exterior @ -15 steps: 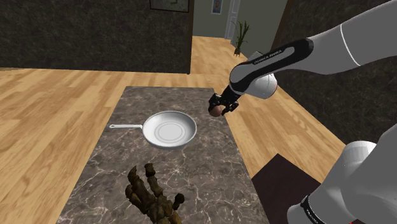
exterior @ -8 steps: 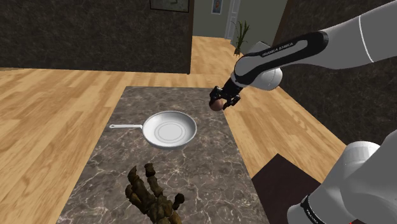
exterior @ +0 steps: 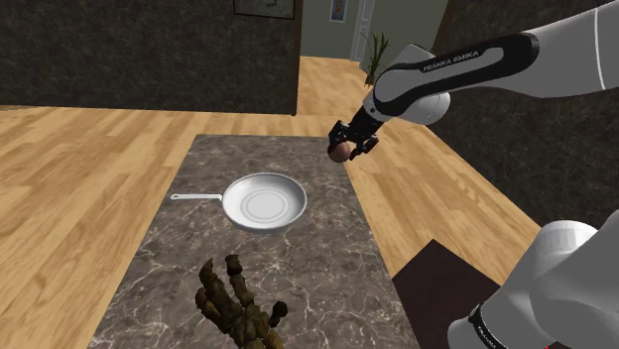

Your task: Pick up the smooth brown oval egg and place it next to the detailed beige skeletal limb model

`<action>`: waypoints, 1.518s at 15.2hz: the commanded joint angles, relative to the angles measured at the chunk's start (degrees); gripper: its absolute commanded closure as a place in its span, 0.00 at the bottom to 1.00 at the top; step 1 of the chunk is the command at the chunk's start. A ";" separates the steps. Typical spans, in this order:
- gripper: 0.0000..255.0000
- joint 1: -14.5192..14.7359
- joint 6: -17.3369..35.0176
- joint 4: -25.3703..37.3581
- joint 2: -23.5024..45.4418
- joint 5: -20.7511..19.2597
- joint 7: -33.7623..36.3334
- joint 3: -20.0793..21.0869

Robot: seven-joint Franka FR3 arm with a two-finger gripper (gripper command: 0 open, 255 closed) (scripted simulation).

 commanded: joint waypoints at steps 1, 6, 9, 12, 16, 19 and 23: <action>1.00 -0.26 -1.42 0.89 -0.60 -0.73 0.74 0.12; 1.00 -0.81 -5.15 3.24 -2.19 -2.42 2.65 0.52; 1.00 -1.08 -7.40 4.80 -2.98 -3.26 3.65 0.72; 1.00 -1.29 -9.56 6.41 -3.62 -3.95 4.53 0.90; 1.00 -1.03 -8.64 -0.76 -10.96 -5.69 9.70 4.70; 1.00 -0.75 -8.57 -5.51 -16.32 -6.28 13.57 7.81; 1.00 0.03 -9.22 -10.98 -23.28 -6.18 18.77 12.20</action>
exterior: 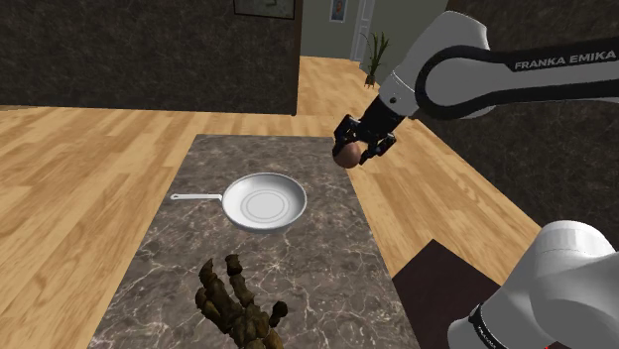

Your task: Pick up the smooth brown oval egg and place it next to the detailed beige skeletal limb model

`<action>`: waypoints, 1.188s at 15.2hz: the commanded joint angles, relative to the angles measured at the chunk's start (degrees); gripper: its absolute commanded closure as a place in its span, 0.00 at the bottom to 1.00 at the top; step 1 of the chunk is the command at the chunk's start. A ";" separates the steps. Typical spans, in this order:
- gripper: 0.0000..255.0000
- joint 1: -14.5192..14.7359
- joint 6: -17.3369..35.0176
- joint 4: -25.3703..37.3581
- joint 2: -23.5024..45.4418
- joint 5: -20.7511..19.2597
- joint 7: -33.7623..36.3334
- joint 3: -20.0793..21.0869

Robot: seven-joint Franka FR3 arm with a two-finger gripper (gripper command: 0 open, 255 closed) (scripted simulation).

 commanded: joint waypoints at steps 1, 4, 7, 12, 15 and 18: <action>1.00 0.55 -0.36 -3.29 -4.14 0.23 3.01 2.53; 1.00 1.70 -1.47 -6.51 -9.11 1.05 7.05 6.05; 1.00 3.30 -2.90 -9.10 -13.79 2.24 11.28 9.71; 1.00 5.52 -3.84 -11.82 -18.14 4.03 15.85 13.88; 1.00 5.87 -1.34 -13.92 -17.73 4.60 15.57 14.22; 1.00 6.26 1.27 -15.93 -17.12 5.22 15.28 14.56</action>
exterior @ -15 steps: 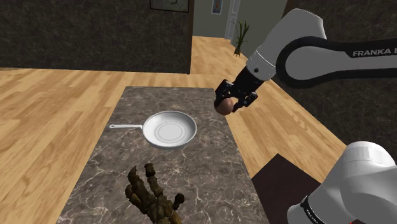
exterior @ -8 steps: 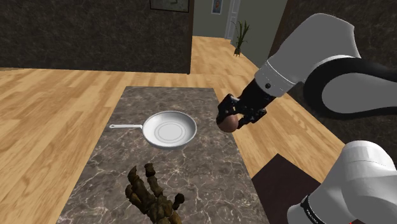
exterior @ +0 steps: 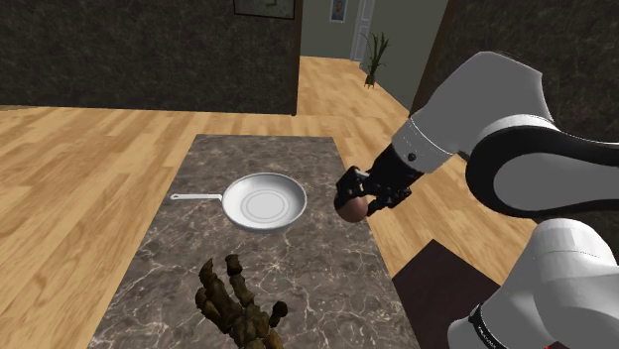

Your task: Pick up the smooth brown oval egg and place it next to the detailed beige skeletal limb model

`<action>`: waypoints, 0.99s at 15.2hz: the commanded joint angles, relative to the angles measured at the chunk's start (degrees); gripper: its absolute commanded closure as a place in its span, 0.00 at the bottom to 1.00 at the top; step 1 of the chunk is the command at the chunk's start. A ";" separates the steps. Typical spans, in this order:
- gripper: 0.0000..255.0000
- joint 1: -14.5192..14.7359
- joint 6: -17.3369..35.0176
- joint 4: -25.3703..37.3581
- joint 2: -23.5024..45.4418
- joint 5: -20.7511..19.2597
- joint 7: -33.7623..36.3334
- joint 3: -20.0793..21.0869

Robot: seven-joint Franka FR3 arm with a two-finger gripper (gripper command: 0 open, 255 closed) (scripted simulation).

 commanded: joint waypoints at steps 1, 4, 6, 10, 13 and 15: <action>1.00 0.33 1.60 -1.44 0.11 0.44 -0.10 0.26; 1.00 0.77 4.38 -3.33 1.01 1.11 -0.42 0.60; 1.00 1.09 6.31 -4.54 1.75 1.59 -0.65 0.81; 1.00 1.80 10.39 -6.79 3.61 2.60 -1.15 1.20; 1.00 2.39 13.65 -8.34 5.35 3.43 -1.58 1.44; 1.00 2.84 15.94 -9.30 6.69 4.02 -1.90 1.55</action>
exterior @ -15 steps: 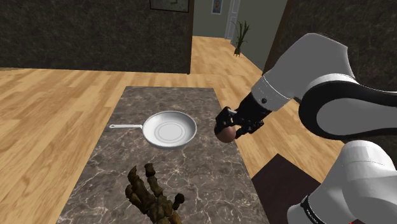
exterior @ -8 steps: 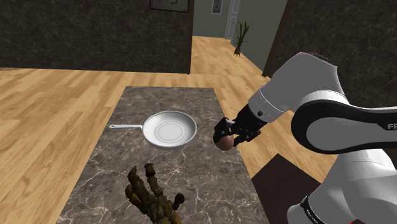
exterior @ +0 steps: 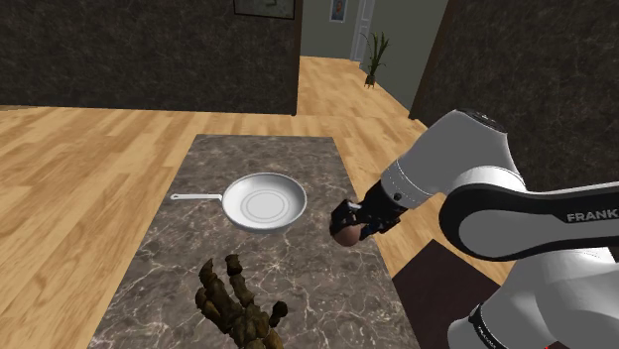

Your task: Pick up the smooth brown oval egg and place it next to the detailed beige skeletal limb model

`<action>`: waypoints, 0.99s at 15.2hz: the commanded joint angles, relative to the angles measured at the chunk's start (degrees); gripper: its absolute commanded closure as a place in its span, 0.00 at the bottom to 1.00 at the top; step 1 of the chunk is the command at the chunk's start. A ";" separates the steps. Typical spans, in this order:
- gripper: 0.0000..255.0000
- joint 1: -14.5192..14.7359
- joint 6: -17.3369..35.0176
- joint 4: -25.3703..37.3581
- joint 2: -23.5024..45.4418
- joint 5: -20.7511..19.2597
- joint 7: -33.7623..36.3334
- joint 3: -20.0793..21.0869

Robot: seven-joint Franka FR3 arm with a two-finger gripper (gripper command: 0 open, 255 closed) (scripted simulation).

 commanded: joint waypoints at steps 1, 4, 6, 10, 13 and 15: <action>1.00 0.50 2.66 -0.94 1.66 0.66 -0.33 0.16; 1.00 1.29 6.34 -2.20 4.10 1.62 -0.89 0.20; 1.00 1.90 8.91 -2.94 5.94 2.30 -1.33 0.13; 1.00 3.26 13.93 -4.08 9.79 3.68 -2.29 -0.27; 1.00 3.27 13.93 -4.09 9.79 3.68 -2.28 -0.27; 1.00 3.27 13.93 -4.08 9.79 3.68 -2.28 -0.27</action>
